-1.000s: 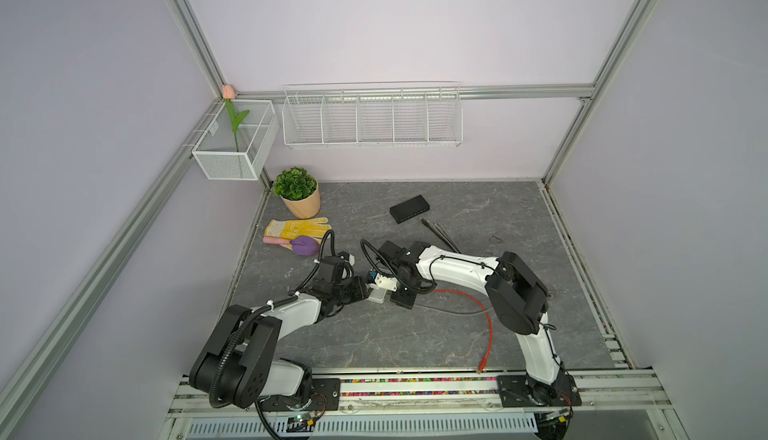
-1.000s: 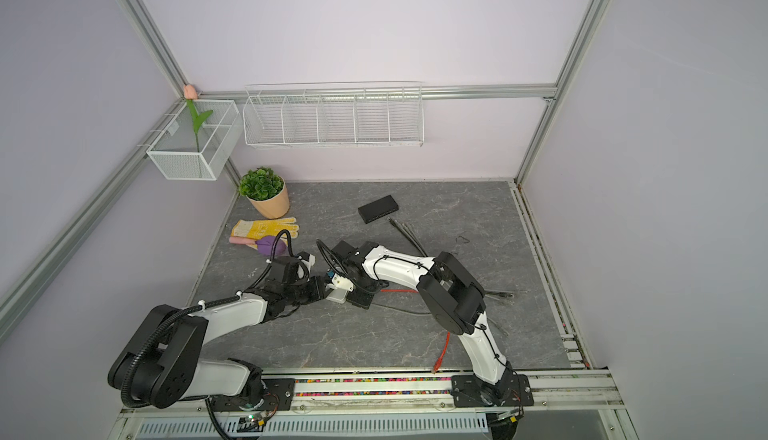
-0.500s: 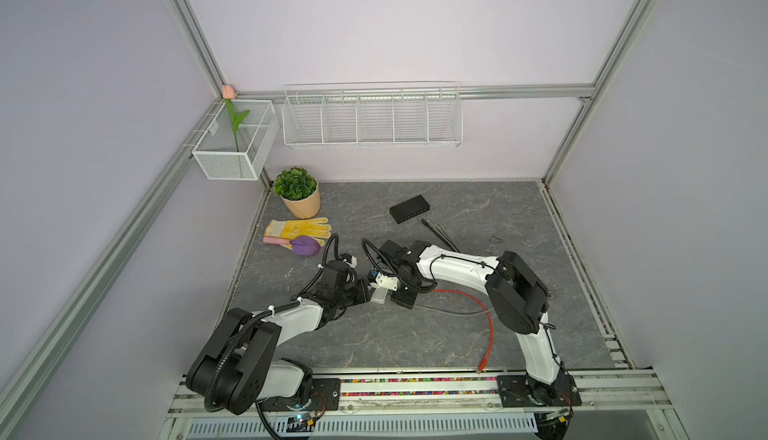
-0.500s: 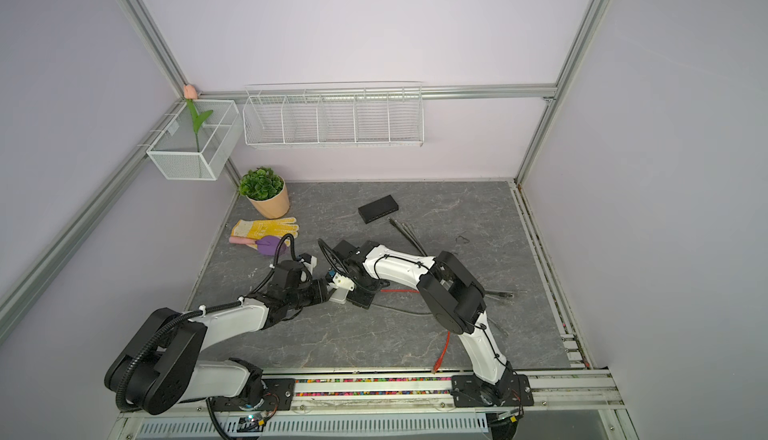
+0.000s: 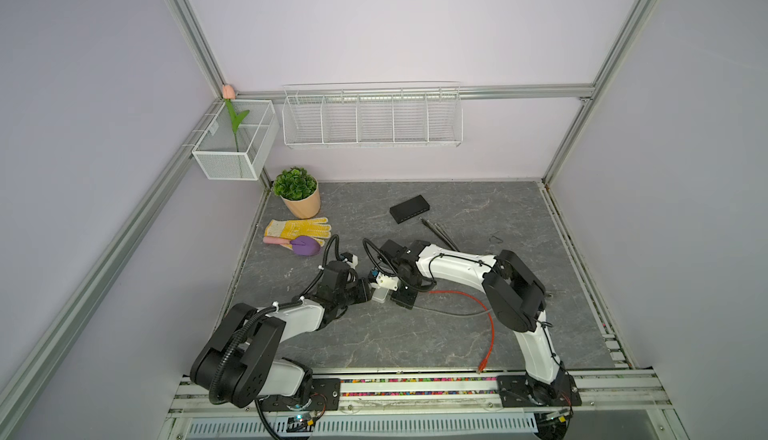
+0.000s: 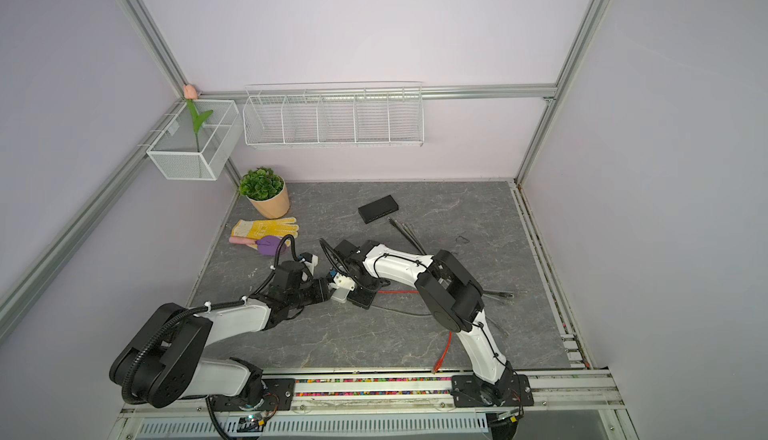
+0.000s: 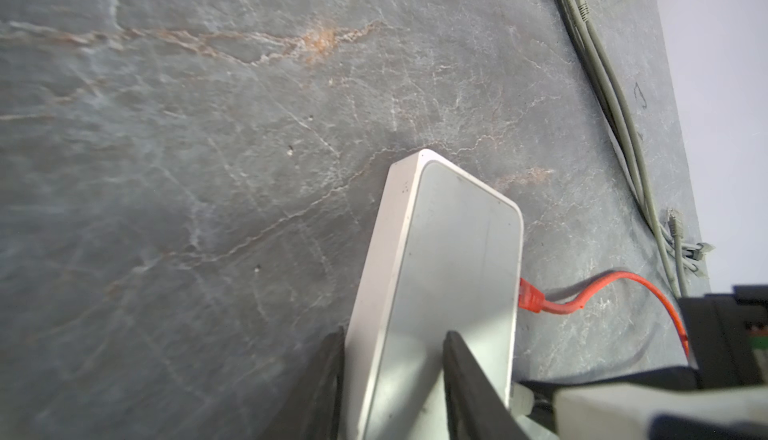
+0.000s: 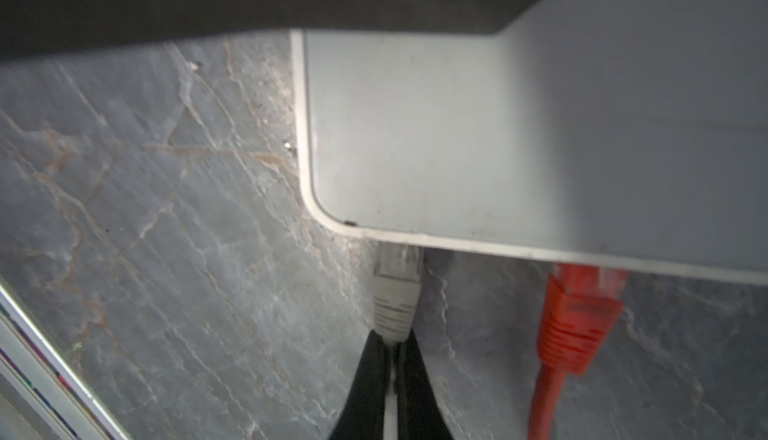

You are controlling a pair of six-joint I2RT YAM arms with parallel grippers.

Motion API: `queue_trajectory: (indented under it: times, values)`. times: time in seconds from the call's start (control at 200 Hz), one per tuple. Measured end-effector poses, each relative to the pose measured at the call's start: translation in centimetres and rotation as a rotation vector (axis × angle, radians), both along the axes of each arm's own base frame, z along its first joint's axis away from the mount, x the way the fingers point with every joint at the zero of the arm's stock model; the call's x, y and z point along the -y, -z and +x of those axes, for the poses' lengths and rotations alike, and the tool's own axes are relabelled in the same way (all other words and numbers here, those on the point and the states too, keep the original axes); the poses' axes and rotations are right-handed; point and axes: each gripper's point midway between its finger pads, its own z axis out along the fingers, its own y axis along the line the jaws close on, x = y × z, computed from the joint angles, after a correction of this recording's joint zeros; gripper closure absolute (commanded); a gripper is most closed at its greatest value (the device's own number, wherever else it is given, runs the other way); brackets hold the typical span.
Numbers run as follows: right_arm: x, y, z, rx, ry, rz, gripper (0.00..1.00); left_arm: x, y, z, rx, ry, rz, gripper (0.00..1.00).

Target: Insert the plug into the switch port

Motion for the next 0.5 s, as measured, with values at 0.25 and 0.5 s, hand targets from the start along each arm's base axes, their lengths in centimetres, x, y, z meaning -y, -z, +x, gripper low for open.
queue_trajectory:
  times: [0.25, 0.5]
  values:
    - [-0.03, -0.03, 0.12, -0.008, 0.021, 0.006, 0.93, 0.09, 0.03, -0.04, 0.020, -0.002, 0.008, 0.63]
    - [-0.13, -0.03, 0.27, -0.012, 0.045, 0.013, 0.93, 0.26, 0.05, -0.08, 0.032, -0.004, 0.024, 0.63]
